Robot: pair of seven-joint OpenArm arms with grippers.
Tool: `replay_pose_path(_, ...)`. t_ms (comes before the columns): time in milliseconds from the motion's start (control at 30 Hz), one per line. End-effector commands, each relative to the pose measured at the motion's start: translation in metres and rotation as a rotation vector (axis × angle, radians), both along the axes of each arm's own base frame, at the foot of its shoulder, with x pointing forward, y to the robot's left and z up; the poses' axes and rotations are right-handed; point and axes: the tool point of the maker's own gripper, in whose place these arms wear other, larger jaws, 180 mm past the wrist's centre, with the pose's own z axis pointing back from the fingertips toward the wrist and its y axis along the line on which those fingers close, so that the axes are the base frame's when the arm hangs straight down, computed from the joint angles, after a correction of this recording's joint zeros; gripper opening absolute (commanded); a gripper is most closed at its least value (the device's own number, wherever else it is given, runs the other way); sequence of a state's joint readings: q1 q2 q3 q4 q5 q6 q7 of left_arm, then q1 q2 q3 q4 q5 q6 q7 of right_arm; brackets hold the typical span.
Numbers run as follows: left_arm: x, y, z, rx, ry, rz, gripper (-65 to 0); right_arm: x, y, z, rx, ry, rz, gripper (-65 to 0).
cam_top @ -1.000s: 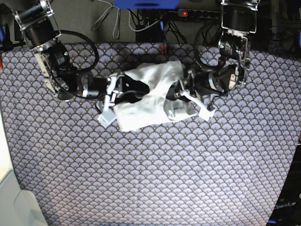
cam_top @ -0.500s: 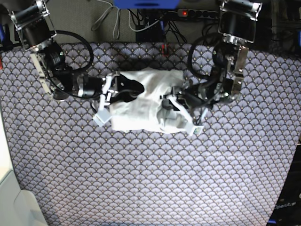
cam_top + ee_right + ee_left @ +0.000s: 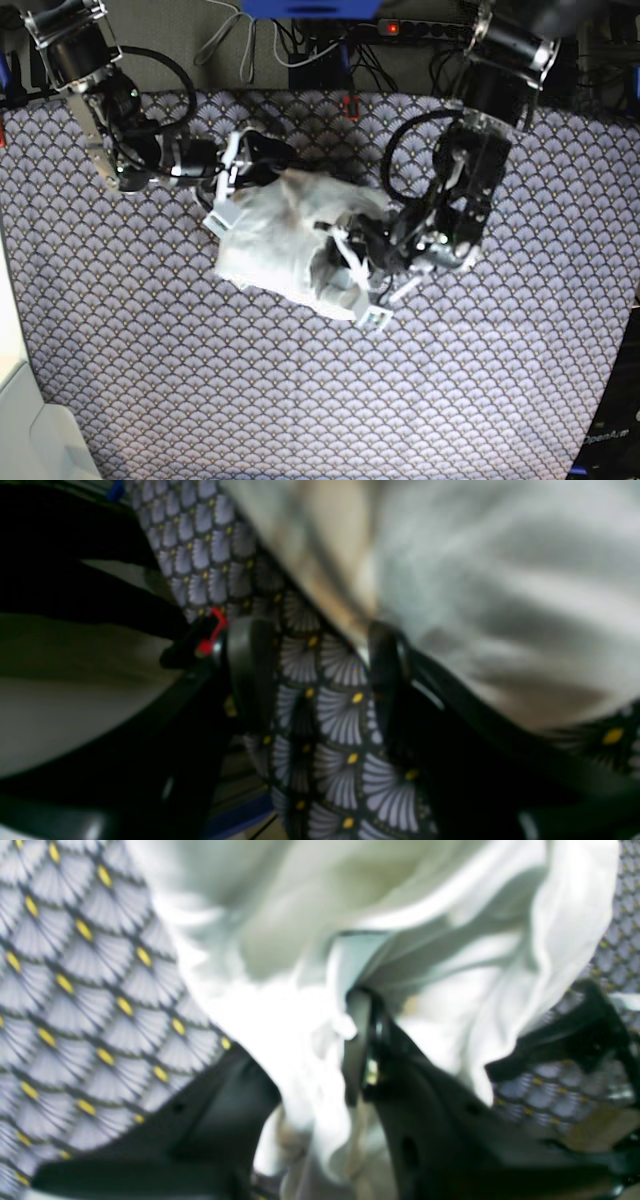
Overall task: Fold the T-shirt properly
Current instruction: 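Lift the bundle's edge with the left gripper and fold it toward the right gripper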
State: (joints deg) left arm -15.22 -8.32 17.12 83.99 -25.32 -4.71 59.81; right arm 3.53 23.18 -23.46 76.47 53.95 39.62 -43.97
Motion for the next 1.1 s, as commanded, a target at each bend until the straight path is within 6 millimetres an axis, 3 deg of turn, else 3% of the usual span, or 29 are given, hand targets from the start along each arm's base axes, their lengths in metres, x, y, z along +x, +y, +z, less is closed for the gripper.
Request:
replay_pose_path(0, 0.018, -0.001, 0.015, 0.015, -0.049, -0.004, -64.5, 0.011, -0.001, 0.012, 0.024, -0.039, -0.010, -33.7)
replay_pose_path(167, 0.026, -0.020, 0.003, 0.089, -0.015, -0.043, -64.5, 0.008, -0.003, 0.006, -0.007, -0.041, 0.000, -33.7)
replay_pose_path(500, 0.058, -0.075, 0.019, 0.308, -0.193, -0.175, -64.5, -0.002, -0.003, 0.001, -0.008, -0.019, 0.004, -33.7)
replay_pose_path(700, 0.069, -0.092, 0.021, 0.359, -0.250, -0.202, -64.5, -0.004, -0.008, -0.001, -0.020, -0.015, 0.003, -33.7)
replay_pose_path(833, 0.064, -0.108, 0.015, 0.447, -0.308, -0.283, -64.5, -0.004, -0.008, -0.001, -0.020, -0.015, 0.003, -33.7)
replay_pose_path(1067, 0.064, -0.113, 0.005, 0.568, -0.387, -0.369, -64.5, -0.004, -0.008, -0.001, -0.020, -0.015, 0.003, -33.7)
